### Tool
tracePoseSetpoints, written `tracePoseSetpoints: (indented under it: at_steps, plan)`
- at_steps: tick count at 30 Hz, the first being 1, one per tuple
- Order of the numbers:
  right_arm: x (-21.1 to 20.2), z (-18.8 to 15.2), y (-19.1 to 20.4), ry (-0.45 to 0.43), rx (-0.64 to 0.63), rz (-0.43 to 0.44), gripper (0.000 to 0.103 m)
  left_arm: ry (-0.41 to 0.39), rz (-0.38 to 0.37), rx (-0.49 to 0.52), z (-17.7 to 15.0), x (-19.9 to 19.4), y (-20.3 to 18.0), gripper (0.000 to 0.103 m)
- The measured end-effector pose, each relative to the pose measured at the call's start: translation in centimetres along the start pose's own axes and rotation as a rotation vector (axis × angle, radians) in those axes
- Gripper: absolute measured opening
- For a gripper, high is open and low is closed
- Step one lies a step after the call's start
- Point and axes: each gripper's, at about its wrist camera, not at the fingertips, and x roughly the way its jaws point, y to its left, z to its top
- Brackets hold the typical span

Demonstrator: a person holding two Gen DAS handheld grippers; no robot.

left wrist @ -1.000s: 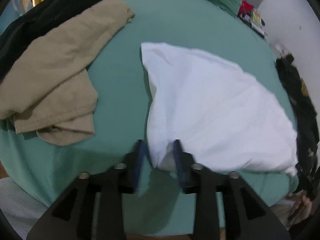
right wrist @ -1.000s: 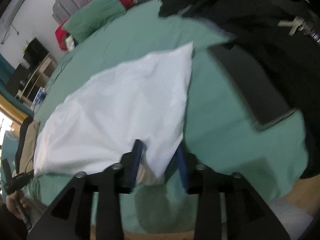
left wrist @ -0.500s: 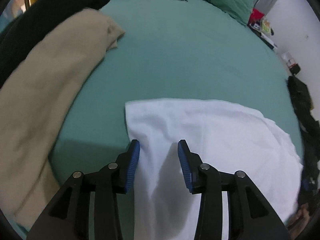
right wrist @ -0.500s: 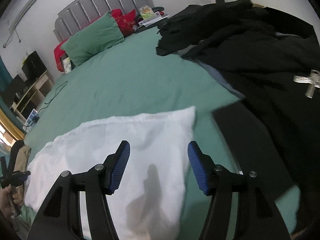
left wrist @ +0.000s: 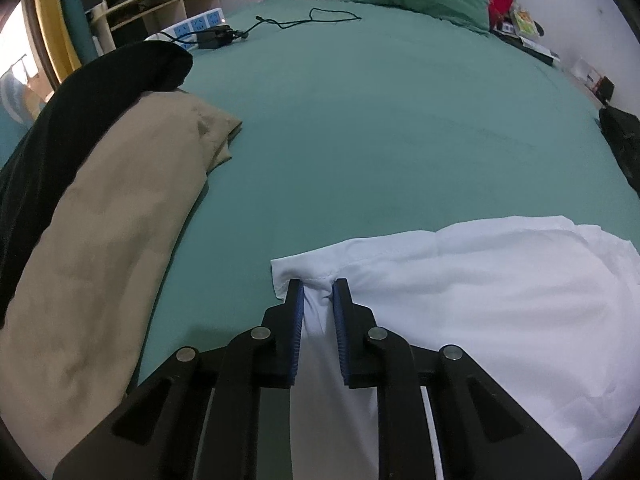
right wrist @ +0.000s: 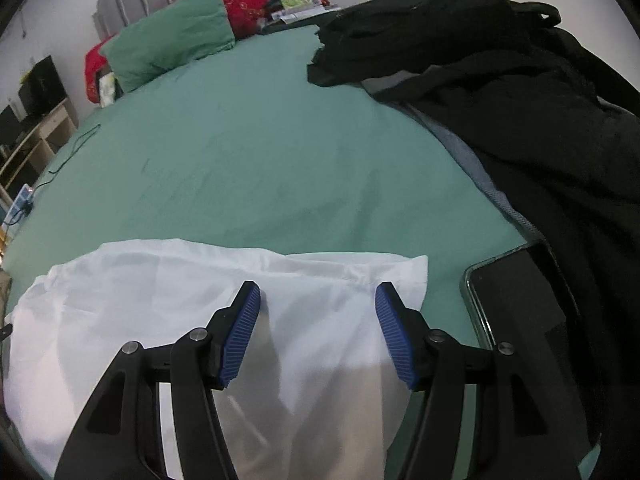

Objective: Fold large clothes

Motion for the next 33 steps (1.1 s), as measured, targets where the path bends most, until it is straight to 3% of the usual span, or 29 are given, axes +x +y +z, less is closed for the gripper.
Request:
tracePoseSetpoints:
  at_steps: [3,8,11,16,18,21,28,33]
  plan:
    - [0.3,0.0,0.2,-0.003,-0.04,-0.06,0.06,-0.011,0.008,0.011,-0.1,-0.1,0.0,0.017]
    - [0.2,-0.1,0.0,0.002,-0.041,-0.083,0.06,-0.02,0.079,0.034,-0.4,-0.5,-0.6,0.017]
    - [-0.2,0.0,0.0,-0.001,-0.043,-0.105,0.06,-0.057,0.112,-0.028,0.0,-1.8,0.3,0.017]
    - [-2.4,0.6,0.6,-0.041,-0.049,-0.142,0.06,-0.128,0.009,-0.127,-0.6,-4.8,1.3,0.019]
    - [-3.4,0.6,1.1,-0.05,-0.06,-0.131,0.062,-0.144,-0.026,-0.106,-1.4,-6.2,0.7,0.034]
    - [-5.2,0.0,2.1,-0.059,-0.092,-0.124,0.073,-0.174,-0.059,-0.061,-3.1,-8.3,-0.4,0.035]
    - [-9.3,-2.0,4.3,-0.071,-0.149,-0.099,0.078,-0.2,-0.12,-0.007,-6.8,-11.8,-1.6,0.035]
    - [-11.6,-4.7,5.7,-0.06,-0.19,-0.084,0.081,-0.251,-0.102,0.068,-8.3,-14.4,-2.8,0.035]
